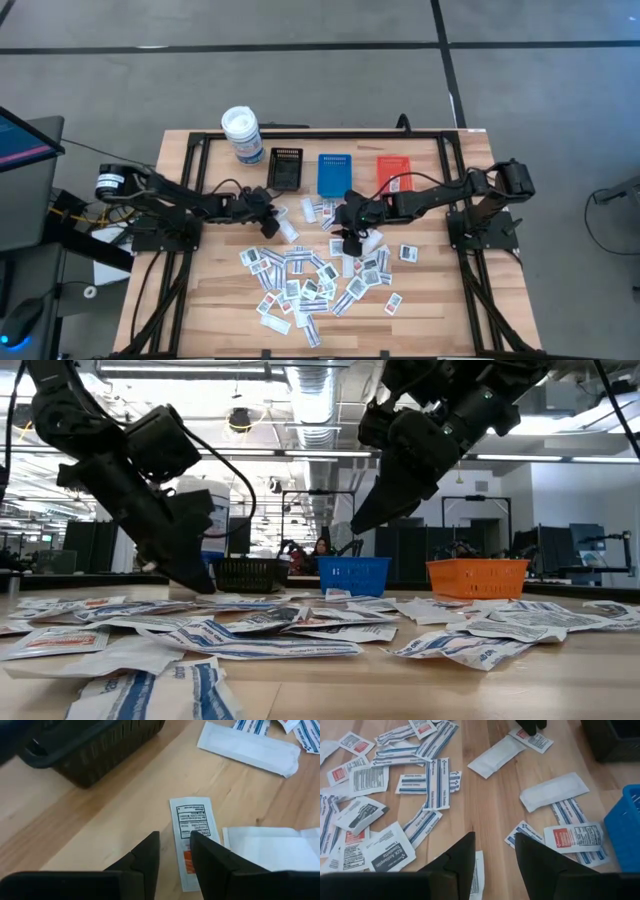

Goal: Pick & Place First Aid Supplies
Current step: Put the orange ointment pack into the orange bin

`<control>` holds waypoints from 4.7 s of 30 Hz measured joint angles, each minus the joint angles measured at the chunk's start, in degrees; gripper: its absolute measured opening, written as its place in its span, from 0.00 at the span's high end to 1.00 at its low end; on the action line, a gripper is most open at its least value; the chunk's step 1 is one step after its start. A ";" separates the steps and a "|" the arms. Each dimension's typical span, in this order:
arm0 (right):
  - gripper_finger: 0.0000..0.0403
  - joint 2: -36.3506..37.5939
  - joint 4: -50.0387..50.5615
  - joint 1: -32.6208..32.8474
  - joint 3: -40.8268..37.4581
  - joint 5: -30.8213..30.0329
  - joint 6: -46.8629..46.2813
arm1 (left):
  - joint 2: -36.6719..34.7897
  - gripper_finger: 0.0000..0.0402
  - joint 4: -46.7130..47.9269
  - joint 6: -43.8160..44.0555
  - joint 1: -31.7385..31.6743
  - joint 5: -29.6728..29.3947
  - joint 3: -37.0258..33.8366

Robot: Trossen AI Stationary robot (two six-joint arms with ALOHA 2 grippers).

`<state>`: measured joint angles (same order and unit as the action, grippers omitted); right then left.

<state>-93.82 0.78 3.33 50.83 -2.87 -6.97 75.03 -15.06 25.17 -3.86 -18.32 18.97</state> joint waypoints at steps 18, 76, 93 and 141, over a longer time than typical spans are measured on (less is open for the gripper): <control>0.68 -0.02 -0.23 0.00 0.00 0.02 -0.04 | -3.89 0.99 -1.38 -3.00 1.05 3.04 -0.31; 0.68 -0.04 -6.40 -0.94 -0.02 0.00 -0.17 | 0.15 0.99 -12.83 -6.95 3.20 0.80 -0.23; 0.68 -0.04 -6.38 -0.92 -0.02 0.02 -0.14 | 0.09 0.93 -11.55 -6.95 3.01 0.77 -0.16; 0.68 -0.58 -7.29 -0.81 -0.02 0.02 1.33 | 3.19 0.99 -24.60 -12.42 6.91 7.16 -0.13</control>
<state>-94.40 -6.51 2.52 50.81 -2.85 -5.64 78.22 -39.66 12.75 3.05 -11.16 18.84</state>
